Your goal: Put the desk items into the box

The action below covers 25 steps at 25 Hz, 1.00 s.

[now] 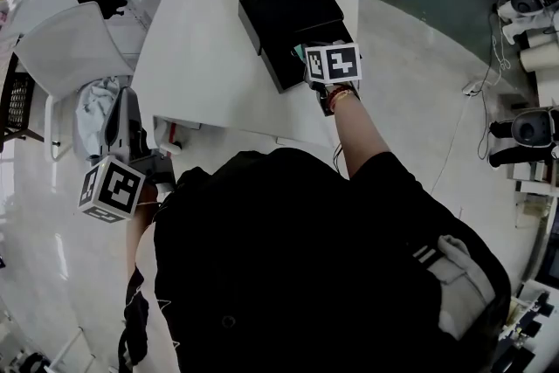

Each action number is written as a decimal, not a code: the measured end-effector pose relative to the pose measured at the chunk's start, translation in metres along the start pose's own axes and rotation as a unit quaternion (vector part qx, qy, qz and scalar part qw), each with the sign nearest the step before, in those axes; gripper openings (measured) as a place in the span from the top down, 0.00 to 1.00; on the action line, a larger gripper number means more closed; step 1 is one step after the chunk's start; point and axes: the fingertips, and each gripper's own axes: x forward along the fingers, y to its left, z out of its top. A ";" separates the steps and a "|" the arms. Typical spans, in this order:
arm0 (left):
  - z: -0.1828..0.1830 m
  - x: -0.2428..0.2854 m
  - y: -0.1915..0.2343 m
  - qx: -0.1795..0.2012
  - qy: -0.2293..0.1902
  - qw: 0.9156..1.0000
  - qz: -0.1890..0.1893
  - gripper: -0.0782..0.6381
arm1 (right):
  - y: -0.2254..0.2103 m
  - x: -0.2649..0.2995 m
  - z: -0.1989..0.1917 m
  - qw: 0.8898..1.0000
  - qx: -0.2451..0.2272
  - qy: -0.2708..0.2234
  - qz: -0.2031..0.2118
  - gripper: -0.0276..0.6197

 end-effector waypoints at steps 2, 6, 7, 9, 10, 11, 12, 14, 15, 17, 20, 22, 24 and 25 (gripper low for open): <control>0.000 -0.002 0.001 0.001 -0.002 1.000 0.004 0.88 | -0.001 0.002 -0.002 1.000 0.002 0.003 0.001 0.94; -0.001 -0.005 0.002 0.003 -0.003 1.000 0.005 0.88 | -0.002 0.004 -0.004 1.000 0.004 0.007 0.002 0.94; 0.000 -0.006 0.002 0.003 -0.003 1.000 0.006 0.88 | -0.002 0.005 -0.004 1.000 0.004 0.009 0.002 0.94; 0.001 -0.006 0.002 0.004 -0.004 1.000 0.007 0.88 | 0.000 0.007 -0.006 1.000 0.003 0.015 0.005 0.94; 0.001 -0.006 0.002 0.004 -0.005 1.000 0.008 0.88 | 0.001 0.008 -0.008 1.000 0.000 0.019 0.006 0.94; 0.002 -0.007 0.002 0.004 -0.005 1.000 0.008 0.88 | 0.002 0.009 -0.009 1.000 -0.003 0.022 0.007 0.94; 0.002 -0.007 0.002 0.003 -0.006 1.000 0.009 0.88 | 0.003 0.009 -0.010 1.000 -0.007 0.026 0.008 0.94; 0.003 -0.008 0.003 0.003 -0.007 1.000 0.010 0.88 | 0.005 0.011 -0.013 0.999 -0.014 0.035 0.011 0.94; 0.003 -0.009 0.004 0.003 -0.008 1.000 0.010 0.88 | 0.007 0.012 -0.014 0.999 -0.018 0.039 0.012 0.94; 0.004 -0.010 0.005 0.002 -0.009 1.000 0.011 0.88 | 0.008 0.013 -0.016 0.999 -0.023 0.044 0.013 0.94; 0.004 -0.011 0.007 0.001 -0.010 1.000 0.012 0.88 | 0.010 0.015 -0.017 0.998 -0.032 0.050 0.010 0.94; 0.004 -0.011 0.008 0.001 -0.010 1.000 0.013 0.88 | 0.010 0.015 -0.017 0.998 -0.036 0.053 0.008 0.94; 0.004 -0.011 0.008 0.000 -0.010 1.000 0.012 0.88 | 0.010 0.015 -0.017 0.998 -0.038 0.054 0.007 0.94; 0.004 -0.011 0.008 0.000 -0.010 1.000 0.012 0.88 | 0.010 0.016 -0.017 0.998 -0.039 0.055 0.006 0.94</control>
